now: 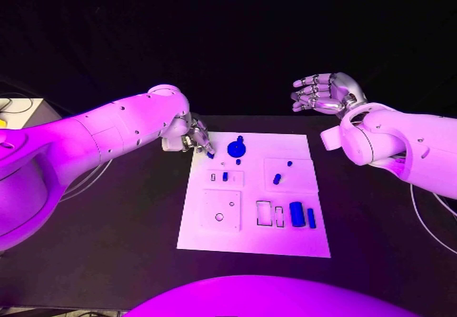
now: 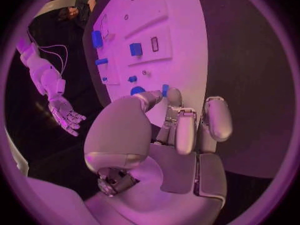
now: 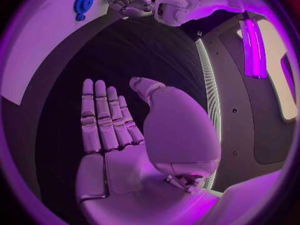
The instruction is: Assemble the parts on the task board
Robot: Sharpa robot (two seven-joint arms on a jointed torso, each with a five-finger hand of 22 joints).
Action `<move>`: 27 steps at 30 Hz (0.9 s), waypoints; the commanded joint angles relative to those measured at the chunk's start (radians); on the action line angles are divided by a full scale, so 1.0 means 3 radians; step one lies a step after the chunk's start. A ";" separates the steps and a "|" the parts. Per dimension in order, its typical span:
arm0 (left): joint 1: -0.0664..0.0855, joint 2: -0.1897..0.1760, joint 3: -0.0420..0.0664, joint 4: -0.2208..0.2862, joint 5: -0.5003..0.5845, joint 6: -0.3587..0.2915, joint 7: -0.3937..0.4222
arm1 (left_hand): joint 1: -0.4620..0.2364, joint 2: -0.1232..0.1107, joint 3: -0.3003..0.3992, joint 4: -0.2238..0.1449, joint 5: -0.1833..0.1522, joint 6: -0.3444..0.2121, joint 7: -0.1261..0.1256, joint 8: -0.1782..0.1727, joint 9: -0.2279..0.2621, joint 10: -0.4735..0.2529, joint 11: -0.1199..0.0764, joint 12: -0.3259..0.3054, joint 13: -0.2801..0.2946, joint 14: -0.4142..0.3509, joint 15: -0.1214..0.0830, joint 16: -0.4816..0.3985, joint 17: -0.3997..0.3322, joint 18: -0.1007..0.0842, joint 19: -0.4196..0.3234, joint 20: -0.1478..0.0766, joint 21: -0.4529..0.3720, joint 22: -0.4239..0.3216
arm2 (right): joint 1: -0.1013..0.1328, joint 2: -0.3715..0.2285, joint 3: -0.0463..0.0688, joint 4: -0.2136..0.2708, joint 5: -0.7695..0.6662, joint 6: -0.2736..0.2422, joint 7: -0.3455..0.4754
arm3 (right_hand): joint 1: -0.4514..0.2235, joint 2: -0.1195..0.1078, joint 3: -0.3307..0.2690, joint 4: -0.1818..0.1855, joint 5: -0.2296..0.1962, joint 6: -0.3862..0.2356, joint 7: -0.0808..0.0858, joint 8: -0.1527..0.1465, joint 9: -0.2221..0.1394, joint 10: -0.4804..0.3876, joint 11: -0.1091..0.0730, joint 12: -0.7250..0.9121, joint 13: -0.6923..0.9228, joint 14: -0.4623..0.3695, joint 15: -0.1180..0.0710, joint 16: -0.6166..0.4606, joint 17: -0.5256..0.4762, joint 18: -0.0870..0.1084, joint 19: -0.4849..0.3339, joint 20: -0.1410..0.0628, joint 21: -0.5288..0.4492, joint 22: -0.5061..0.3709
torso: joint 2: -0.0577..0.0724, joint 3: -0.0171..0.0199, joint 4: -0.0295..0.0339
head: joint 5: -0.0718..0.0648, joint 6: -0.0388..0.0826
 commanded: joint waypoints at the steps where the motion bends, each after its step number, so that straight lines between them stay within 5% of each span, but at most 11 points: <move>1: -0.0001 -0.0003 0.0000 0.0003 0.0106 0.0040 0.0033 | -0.0057 -0.0037 0.0410 -0.0280 0.0015 -0.0005 -0.0029 0.0135 0.0241 0.0052 -0.0003 -0.0018 -0.0008 0.0223 -0.0023 0.0024 0.0552 0.0039 0.0008 -0.0018 0.0027 0.0018 | -0.0003 0.0000 0.0001 0.0002 0.0008 0.0034 0.0008 | -0.0016 0.0020 0.0001 -0.0021 0.0019 -0.0005 0.0204 -0.0015 -0.0005 0.0010 0.0007 -0.0021 -0.0007 0.0025 -0.0002 -0.0010 -0.0004 0.0017 0.0013 0.0017 -0.0004 -0.0007 | 0.0000 -0.0002 -0.0003 | 0.0007 -0.0002; 14: -0.0001 -0.0061 0.0000 0.0053 0.0196 -0.0094 0.0061 | -0.0226 -0.0098 0.0785 -0.0515 0.0034 0.0028 -0.0038 0.0205 0.0384 0.0142 -0.0017 -0.0006 0.0018 0.0241 -0.0037 0.0048 0.0586 0.0023 0.0064 -0.0031 0.0074 0.0102 | -0.0010 -0.0012 0.0001 0.0008 0.0007 0.0023 0.0030 | -0.0031 0.0031 -0.0001 -0.0026 0.0061 -0.0003 0.0207 -0.0023 -0.0009 0.0007 0.0010 -0.0023 -0.0042 0.0028 0.0001 -0.0027 -0.0022 0.0015 0.0019 0.0018 -0.0005 -0.0043 | -0.0002 -0.0003 -0.0001 | 0.0009 -0.0018; 22: 0.0000 -0.0209 -0.0002 0.0299 0.0243 -0.0211 0.0065 | -0.0314 -0.0159 0.0933 -0.0596 0.0086 0.0088 -0.0055 0.0220 0.0426 0.0212 -0.0035 0.0006 0.0040 0.0265 -0.0055 0.0081 0.0636 0.0009 0.0117 -0.0043 0.0115 0.0175 | -0.0013 -0.0026 0.0001 -0.0003 0.0010 0.0027 0.0041 | -0.0045 0.0036 -0.0006 -0.0034 0.0092 -0.0004 0.0213 -0.0034 -0.0014 -0.0009 0.0018 -0.0029 -0.0079 0.0013 0.0010 -0.0052 -0.0043 0.0012 0.0008 0.0024 -0.0010 -0.0084 | -0.0003 -0.0001 0.0001 | 0.0002 -0.0020; 27: 0.0001 -0.0318 -0.0005 0.0501 0.0249 -0.0290 0.0076 | -0.0429 -0.0246 0.1047 -0.0650 0.0344 0.0176 -0.0086 0.0228 0.0459 0.0312 -0.0066 0.0019 0.0083 0.0288 -0.0084 0.0116 0.0690 -0.0008 0.0176 -0.0069 0.0160 0.0255 | -0.0014 -0.0031 0.0001 -0.0031 0.0044 0.0028 0.0055 | -0.0067 0.0050 -0.0011 -0.0033 0.0120 -0.0004 0.0219 -0.0044 -0.0020 -0.0026 0.0026 -0.0035 -0.0117 -0.0008 0.0021 -0.0081 -0.0066 0.0011 -0.0014 0.0034 -0.0013 -0.0128 | -0.0008 -0.0002 0.0010 | 0.0005 -0.0022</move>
